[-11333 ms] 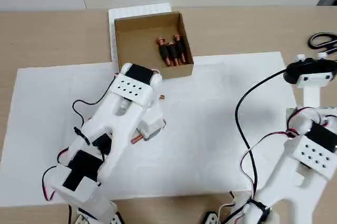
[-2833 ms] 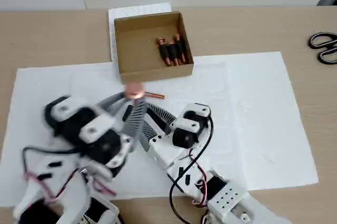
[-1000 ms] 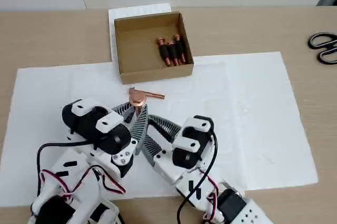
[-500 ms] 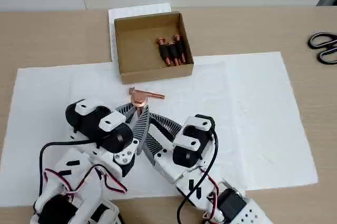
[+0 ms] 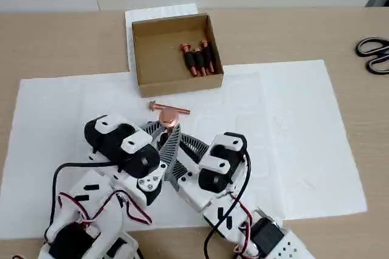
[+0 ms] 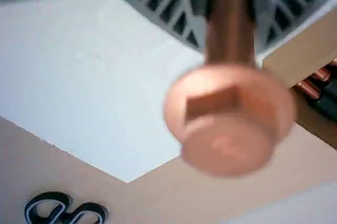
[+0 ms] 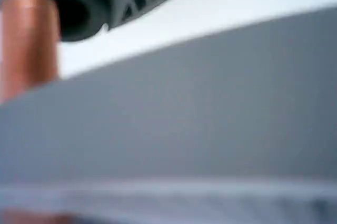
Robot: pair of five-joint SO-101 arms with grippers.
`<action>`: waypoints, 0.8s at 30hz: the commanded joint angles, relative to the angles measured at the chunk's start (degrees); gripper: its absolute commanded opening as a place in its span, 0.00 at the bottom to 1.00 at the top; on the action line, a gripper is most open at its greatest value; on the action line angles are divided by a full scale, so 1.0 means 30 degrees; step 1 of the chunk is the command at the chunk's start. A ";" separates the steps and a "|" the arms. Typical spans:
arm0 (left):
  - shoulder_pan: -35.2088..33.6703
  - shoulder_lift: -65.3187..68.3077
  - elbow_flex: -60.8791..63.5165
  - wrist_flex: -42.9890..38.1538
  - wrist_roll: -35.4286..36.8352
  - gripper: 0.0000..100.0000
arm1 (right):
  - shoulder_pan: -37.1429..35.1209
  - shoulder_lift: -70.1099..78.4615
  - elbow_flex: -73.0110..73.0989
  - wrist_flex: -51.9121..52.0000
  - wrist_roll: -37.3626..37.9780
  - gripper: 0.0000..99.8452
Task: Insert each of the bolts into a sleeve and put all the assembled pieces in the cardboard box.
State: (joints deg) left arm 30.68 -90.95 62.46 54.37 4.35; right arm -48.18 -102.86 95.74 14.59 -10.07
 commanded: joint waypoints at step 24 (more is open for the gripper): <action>-0.0791 0.0000 -0.2271 0.1553 0.0147 0.01 | 0.0952 -0.0337 -0.0381 0.1275 0.0322 0.00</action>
State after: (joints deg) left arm 28.31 -90.51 58.59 58.86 4.53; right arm -46.77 -103.03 95.65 17.49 -10.07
